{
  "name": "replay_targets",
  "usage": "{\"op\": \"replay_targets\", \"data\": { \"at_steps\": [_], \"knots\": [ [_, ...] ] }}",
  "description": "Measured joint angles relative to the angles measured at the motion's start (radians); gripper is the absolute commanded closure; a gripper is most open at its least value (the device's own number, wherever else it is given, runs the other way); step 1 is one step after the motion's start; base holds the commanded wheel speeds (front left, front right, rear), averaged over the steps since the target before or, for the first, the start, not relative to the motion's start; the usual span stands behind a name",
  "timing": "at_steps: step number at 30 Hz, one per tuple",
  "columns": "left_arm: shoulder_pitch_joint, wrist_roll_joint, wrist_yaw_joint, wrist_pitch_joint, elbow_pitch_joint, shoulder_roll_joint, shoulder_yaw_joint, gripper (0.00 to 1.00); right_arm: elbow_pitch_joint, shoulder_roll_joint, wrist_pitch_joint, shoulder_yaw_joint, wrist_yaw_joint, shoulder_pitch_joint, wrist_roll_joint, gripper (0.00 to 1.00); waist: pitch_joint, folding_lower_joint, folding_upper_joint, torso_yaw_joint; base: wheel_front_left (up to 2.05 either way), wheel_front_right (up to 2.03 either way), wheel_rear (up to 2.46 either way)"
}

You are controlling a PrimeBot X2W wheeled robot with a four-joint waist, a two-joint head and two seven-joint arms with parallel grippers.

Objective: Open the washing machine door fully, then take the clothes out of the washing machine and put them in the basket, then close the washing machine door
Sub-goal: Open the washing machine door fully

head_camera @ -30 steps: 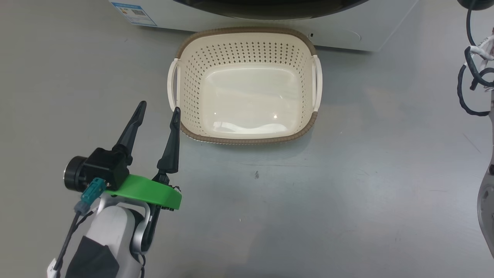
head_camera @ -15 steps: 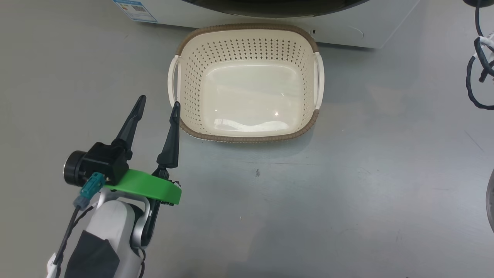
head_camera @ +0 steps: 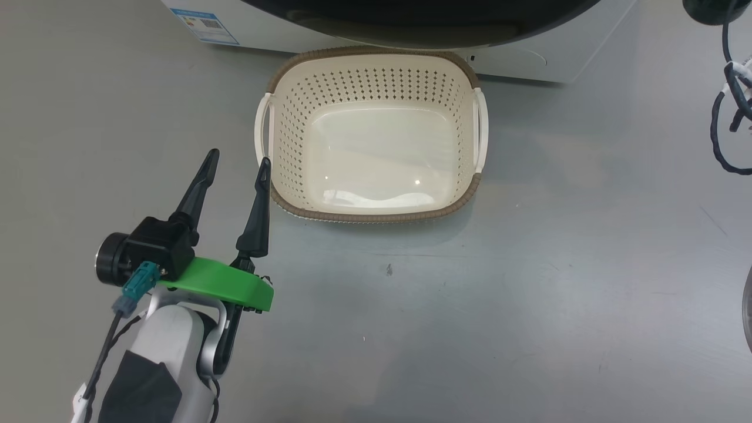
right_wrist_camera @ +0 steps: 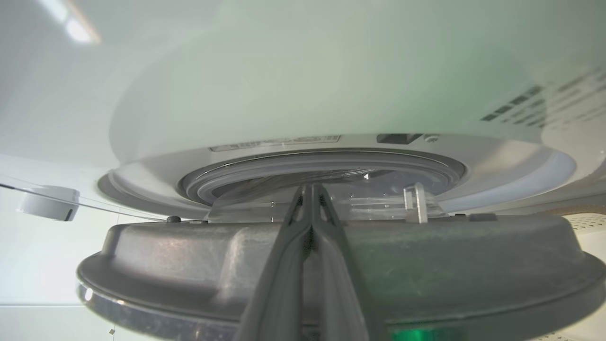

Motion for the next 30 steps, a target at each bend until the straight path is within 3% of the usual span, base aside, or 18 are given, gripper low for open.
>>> {"op": "replay_targets", "data": {
  "at_steps": [16,30],
  "knots": [
    [0.001,0.005,0.000,0.000,0.038,-0.007,0.000,0.00,0.037,0.017,0.121,0.021,0.058,0.087,0.050,1.00,-0.073,0.0000,0.0000,-0.011,0.00,0.00,0.00],
    [0.023,0.006,-0.006,0.000,0.067,-0.017,-0.007,0.00,0.053,0.039,0.178,0.031,0.084,0.201,0.070,1.00,-0.152,0.0000,0.0000,-0.019,0.00,0.00,0.00]
  ]
}}
